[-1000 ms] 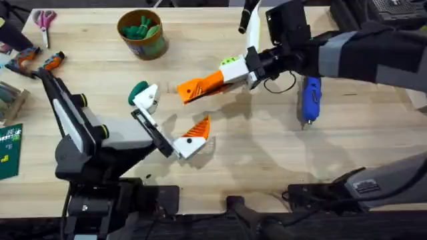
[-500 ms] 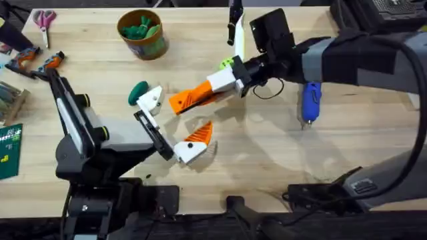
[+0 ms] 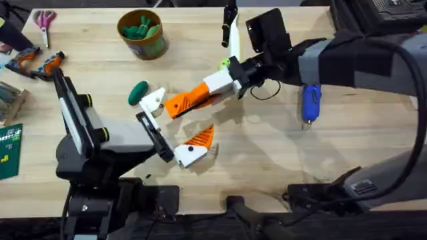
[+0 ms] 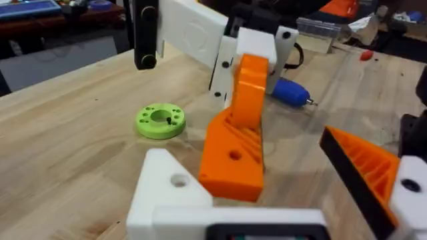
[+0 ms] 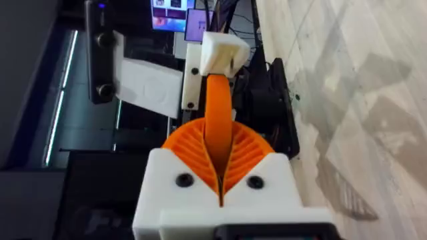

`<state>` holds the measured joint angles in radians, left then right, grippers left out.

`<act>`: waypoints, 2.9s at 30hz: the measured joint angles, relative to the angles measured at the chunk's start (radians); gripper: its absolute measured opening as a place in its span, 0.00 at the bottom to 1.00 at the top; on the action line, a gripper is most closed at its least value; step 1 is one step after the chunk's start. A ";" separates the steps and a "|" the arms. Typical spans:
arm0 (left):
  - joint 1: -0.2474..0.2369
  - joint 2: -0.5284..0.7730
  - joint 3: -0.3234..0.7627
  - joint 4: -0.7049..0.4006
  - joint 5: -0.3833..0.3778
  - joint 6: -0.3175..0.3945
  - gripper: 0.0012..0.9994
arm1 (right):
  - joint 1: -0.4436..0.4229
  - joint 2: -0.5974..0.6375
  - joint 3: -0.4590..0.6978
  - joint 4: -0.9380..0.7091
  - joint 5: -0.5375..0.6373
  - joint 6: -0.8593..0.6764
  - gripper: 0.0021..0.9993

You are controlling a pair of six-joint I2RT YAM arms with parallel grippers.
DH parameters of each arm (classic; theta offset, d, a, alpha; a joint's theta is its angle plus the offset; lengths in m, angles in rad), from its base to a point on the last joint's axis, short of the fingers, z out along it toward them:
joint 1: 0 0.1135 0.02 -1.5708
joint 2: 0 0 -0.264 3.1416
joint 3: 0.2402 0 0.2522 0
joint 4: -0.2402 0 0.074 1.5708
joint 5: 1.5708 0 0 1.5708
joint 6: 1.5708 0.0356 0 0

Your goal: Pick up the gripper from the table and insert it into the empty holder that is missing its gripper. Then pick up a screw, insert it into the mounting hole, and use the screwdriver to tighten it. Finally, clean up the table by picking up the vegetable and placing it into the bucket.

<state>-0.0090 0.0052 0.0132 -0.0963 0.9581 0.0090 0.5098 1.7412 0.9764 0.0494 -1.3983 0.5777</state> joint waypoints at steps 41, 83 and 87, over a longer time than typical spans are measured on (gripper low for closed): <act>0.002 0.000 0.000 -0.008 0.037 0.013 0.99 | 0.029 0.037 -0.005 0.151 0.029 0.129 0.01; 0.006 0.000 0.000 -0.012 0.064 -0.011 0.99 | 0.071 0.074 0.011 0.281 0.109 0.246 0.01; 0.006 0.000 0.000 -0.013 0.071 -0.013 0.99 | 0.069 0.076 0.012 0.284 0.115 0.245 0.01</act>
<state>-0.0025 0.0055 0.0132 -0.1089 1.0288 -0.0044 0.5785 1.8174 0.9888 0.3330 -1.2834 0.8230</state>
